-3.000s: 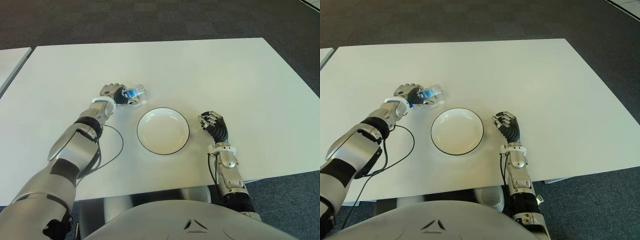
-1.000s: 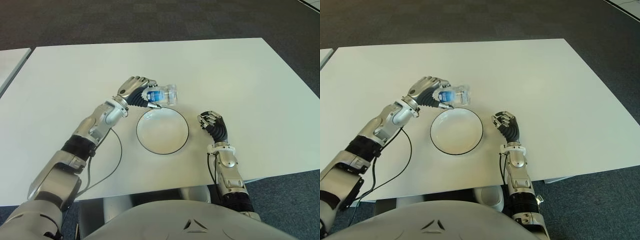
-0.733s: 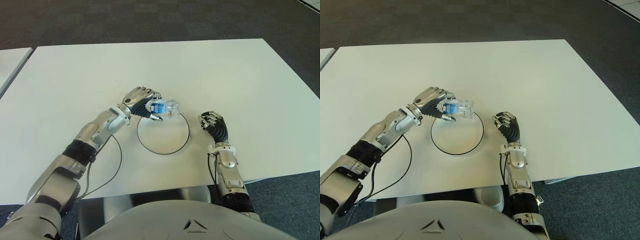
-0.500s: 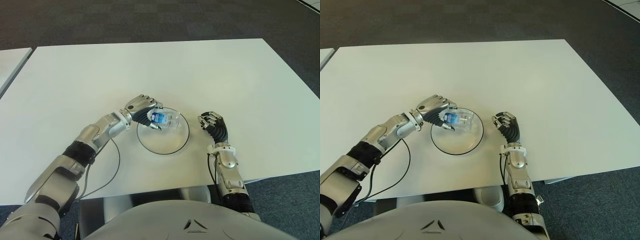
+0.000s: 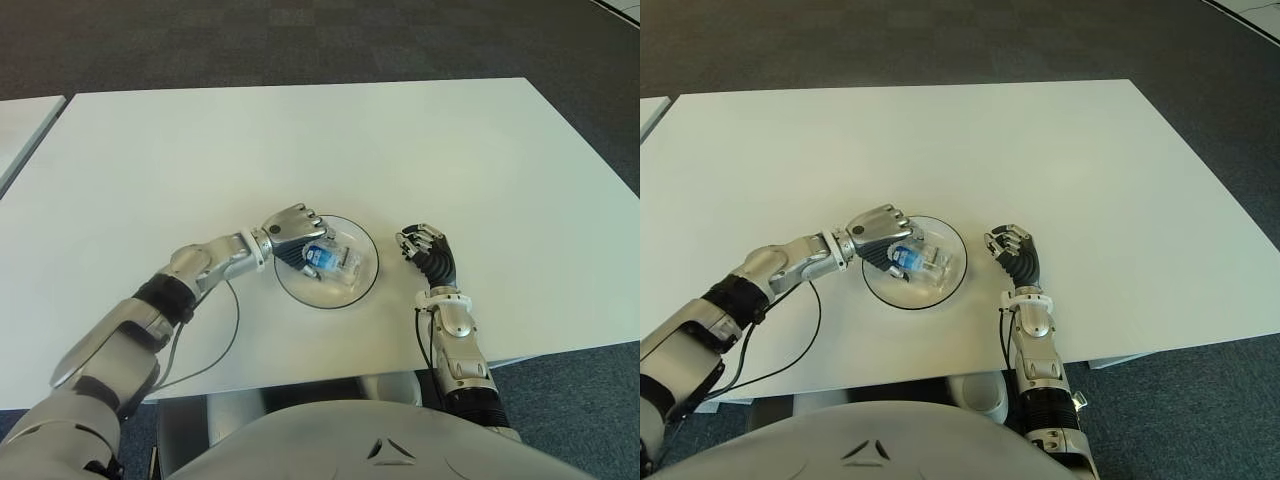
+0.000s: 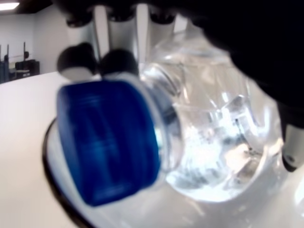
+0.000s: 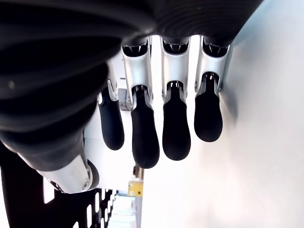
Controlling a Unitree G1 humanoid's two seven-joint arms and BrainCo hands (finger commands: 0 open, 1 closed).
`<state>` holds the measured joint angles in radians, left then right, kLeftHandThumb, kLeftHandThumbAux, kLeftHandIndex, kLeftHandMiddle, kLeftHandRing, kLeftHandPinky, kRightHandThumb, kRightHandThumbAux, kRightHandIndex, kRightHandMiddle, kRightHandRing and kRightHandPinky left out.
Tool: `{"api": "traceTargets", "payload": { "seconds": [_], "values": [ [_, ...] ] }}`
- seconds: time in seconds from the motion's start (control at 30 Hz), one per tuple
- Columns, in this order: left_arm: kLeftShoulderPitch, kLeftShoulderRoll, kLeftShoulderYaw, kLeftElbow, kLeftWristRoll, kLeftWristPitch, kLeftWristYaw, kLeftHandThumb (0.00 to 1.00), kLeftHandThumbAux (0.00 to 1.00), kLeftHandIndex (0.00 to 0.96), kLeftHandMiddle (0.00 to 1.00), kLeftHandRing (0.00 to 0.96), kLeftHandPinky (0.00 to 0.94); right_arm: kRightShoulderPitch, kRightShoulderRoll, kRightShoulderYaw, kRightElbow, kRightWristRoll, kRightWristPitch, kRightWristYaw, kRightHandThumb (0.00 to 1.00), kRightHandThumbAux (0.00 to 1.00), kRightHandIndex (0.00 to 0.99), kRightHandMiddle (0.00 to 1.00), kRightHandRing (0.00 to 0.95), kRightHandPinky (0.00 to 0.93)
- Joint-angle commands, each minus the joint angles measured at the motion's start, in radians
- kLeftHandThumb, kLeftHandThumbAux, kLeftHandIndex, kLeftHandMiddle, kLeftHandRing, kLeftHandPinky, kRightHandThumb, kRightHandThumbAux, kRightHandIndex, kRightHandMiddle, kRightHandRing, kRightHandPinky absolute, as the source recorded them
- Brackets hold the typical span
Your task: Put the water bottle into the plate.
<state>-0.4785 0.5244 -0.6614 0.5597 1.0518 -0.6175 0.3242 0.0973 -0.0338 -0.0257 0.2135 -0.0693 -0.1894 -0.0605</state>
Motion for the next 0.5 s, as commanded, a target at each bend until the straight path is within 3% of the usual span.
{"api": "traceTargets", "payload": {
  "seconds": [0.03, 0.33, 0.5],
  "values": [
    [-0.014, -0.011, -0.062, 0.057, 0.092, 0.038, 0.064, 0.855, 0.664, 0.417, 0.587, 0.849, 0.859, 0.020, 0.005, -0.002, 0.017, 0.008, 0.037, 0.003, 0.704, 0.728, 0.435, 0.649, 0.649, 0.658],
    [-0.037, -0.023, -0.118, 0.104, 0.133, 0.071, 0.175, 0.853, 0.664, 0.414, 0.581, 0.821, 0.823, 0.020, 0.005, -0.003, 0.017, 0.005, 0.036, -0.001, 0.704, 0.728, 0.435, 0.652, 0.653, 0.663],
    [-0.046, -0.029, -0.139, 0.132, 0.133, 0.071, 0.230, 0.850, 0.665, 0.409, 0.586, 0.759, 0.741, 0.020, 0.003, -0.002, 0.018, 0.006, 0.032, 0.001, 0.704, 0.728, 0.435, 0.654, 0.650, 0.652]
  ]
}}
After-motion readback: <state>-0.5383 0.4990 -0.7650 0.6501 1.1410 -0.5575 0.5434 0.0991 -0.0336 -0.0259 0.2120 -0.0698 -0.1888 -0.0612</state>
